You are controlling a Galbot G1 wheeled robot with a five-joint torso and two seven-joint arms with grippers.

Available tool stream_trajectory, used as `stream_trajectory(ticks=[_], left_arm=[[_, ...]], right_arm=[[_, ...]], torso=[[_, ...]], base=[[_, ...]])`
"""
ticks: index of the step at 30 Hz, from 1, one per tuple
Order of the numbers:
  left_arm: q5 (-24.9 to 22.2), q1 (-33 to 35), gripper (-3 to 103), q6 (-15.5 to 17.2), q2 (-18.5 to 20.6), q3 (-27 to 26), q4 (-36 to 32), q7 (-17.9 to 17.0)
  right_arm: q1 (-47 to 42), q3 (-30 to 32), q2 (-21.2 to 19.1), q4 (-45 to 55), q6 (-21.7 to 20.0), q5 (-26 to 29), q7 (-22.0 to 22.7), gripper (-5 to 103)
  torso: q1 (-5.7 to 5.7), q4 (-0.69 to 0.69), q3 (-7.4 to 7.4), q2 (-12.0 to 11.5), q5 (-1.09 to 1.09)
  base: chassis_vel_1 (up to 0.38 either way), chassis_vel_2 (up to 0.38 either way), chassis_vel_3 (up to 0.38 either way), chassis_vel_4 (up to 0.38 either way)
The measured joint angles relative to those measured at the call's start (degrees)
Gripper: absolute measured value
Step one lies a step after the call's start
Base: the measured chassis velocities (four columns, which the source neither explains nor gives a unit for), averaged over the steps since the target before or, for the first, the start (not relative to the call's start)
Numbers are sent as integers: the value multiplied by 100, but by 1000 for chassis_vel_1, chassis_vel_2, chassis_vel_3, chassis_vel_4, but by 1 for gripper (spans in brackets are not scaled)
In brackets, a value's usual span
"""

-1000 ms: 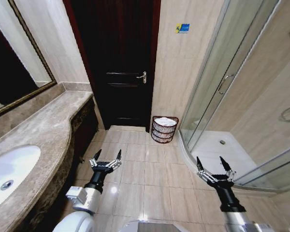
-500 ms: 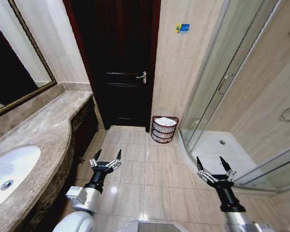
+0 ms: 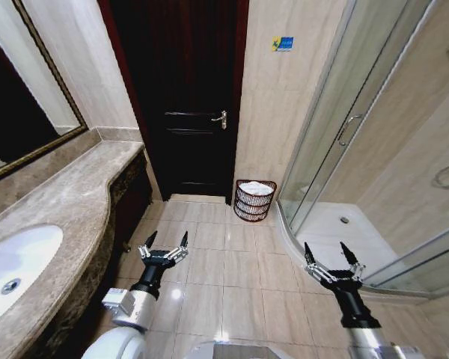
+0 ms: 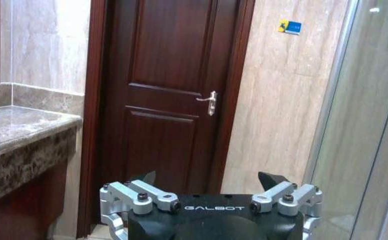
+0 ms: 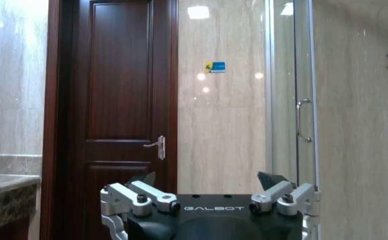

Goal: Discard the used towel into the hamper.

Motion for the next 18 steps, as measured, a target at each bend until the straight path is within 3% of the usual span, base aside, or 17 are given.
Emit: stream_trajectory(ticks=[18], left_arm=[[0, 0, 100, 0, 0, 0, 0, 0]], right_arm=[[0, 0, 0, 0, 0, 0, 0, 100]], torso=[[0, 0, 0, 0, 0]], base=[[0, 0, 0, 0]])
